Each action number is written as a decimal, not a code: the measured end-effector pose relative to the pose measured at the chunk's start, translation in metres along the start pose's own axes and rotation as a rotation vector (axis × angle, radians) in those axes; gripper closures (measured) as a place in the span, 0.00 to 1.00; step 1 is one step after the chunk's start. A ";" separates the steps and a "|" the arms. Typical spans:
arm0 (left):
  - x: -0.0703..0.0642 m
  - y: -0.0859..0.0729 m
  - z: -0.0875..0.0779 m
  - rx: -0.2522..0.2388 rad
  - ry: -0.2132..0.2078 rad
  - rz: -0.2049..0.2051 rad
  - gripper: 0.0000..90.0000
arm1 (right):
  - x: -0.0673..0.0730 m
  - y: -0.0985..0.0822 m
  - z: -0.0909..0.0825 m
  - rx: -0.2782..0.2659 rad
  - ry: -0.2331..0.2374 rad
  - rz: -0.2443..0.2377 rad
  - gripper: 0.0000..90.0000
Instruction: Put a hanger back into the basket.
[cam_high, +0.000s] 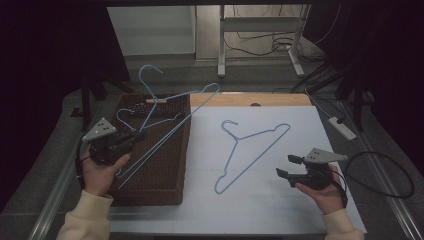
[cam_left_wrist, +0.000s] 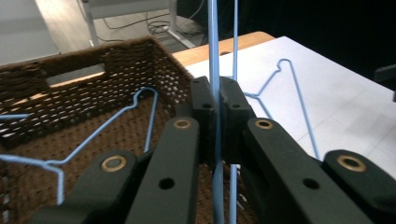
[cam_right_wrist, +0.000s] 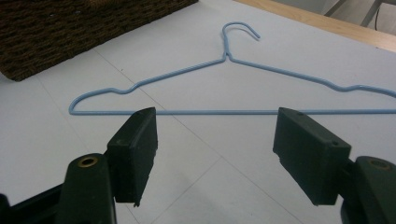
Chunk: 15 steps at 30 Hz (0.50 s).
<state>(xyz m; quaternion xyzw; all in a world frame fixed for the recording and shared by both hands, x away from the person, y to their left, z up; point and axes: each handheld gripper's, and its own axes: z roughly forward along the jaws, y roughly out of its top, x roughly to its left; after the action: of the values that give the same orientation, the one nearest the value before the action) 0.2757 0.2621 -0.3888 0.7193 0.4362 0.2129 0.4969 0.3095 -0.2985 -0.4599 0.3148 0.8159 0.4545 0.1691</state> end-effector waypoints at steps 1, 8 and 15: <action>0.002 -0.001 -0.001 0.002 0.009 -0.003 0.96 | 0.000 0.000 0.000 -0.002 -0.001 0.000 0.35; 0.019 -0.007 -0.006 0.010 0.075 -0.036 0.96 | -0.002 -0.004 -0.003 0.000 -0.008 0.009 0.34; 0.034 -0.011 -0.006 0.029 0.127 -0.065 0.96 | -0.001 -0.006 -0.001 0.010 -0.005 0.006 0.34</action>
<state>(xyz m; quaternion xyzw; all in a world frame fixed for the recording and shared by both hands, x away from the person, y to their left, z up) 0.2847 0.2949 -0.4010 0.6968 0.4932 0.2355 0.4645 0.3076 -0.3020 -0.4643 0.3193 0.8169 0.4499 0.1683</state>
